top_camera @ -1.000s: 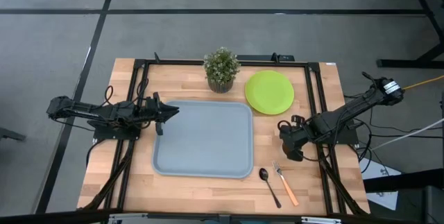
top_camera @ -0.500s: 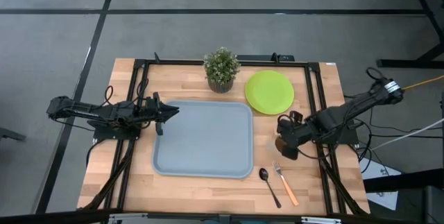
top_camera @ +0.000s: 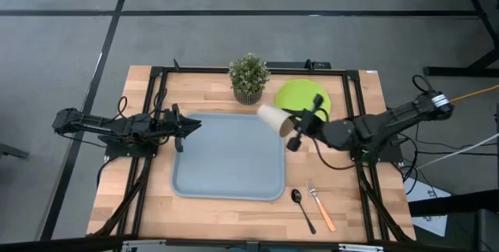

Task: Pick and place plate/cup/fork/spoon on tray
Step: Put the white cup on the gray serving tray

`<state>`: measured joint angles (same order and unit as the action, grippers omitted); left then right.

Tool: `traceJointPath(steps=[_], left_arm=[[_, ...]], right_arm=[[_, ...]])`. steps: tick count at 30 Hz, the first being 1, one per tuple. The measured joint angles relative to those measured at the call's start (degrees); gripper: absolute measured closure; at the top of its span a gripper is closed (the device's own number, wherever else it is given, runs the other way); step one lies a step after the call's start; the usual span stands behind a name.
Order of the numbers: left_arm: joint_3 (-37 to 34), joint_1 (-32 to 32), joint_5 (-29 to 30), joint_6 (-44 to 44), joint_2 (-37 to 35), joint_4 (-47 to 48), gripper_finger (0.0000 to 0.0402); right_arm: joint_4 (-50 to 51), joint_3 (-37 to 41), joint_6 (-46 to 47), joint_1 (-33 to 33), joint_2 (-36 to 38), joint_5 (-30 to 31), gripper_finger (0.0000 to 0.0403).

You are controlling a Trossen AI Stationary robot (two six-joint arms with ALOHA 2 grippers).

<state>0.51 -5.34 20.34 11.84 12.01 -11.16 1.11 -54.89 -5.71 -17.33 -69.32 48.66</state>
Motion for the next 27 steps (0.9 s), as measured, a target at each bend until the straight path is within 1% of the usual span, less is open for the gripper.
traceJointPath(steps=[2,6,9,11,13,18,22,24,27], left_arm=[[0.0,0.0,0.0,0.0,0.0,0.0,0.0348],[0.0,0.0,0.1,0.0,0.0,0.0,0.0348],[0.0,0.0,0.1,0.0,0.0,0.0,0.0348],[0.0,0.0,0.2,0.0,0.0,0.0,0.0348],[0.0,0.0,0.2,0.0,0.0,0.0,0.0348],[0.0,0.0,0.2,0.0,0.0,0.0,0.0348],[0.0,0.0,0.2,-0.1,0.0,0.0,0.0348],[0.0,0.0,0.2,-0.2,0.0,0.0,0.0348],[0.0,0.0,0.2,-0.2,0.0,0.0,0.0348]], right_arm=[[-1.0,0.0,1.8,3.3,-1.9,-5.8,0.0401],[-4.1,0.1,2.3,10.6,-6.4,-14.1,0.0401],[-4.6,-1.3,2.7,16.0,-9.9,-24.1,0.0401],[-2.8,-3.0,3.9,19.1,-12.3,-29.4,0.0401],[1.9,-5.5,4.5,21.9,-15.0,-33.3,0.0401],[19.4,-12.5,10.2,26.4,-21.4,-40.1,0.0401],[31.0,-16.3,13.0,26.9,-24.9,-41.4,0.0401],[34.7,-16.8,13.1,26.9,-26.1,-42.8,0.0401],[35.8,-16.8,12.9,27.2,-27.7,-46.7,0.0401]])
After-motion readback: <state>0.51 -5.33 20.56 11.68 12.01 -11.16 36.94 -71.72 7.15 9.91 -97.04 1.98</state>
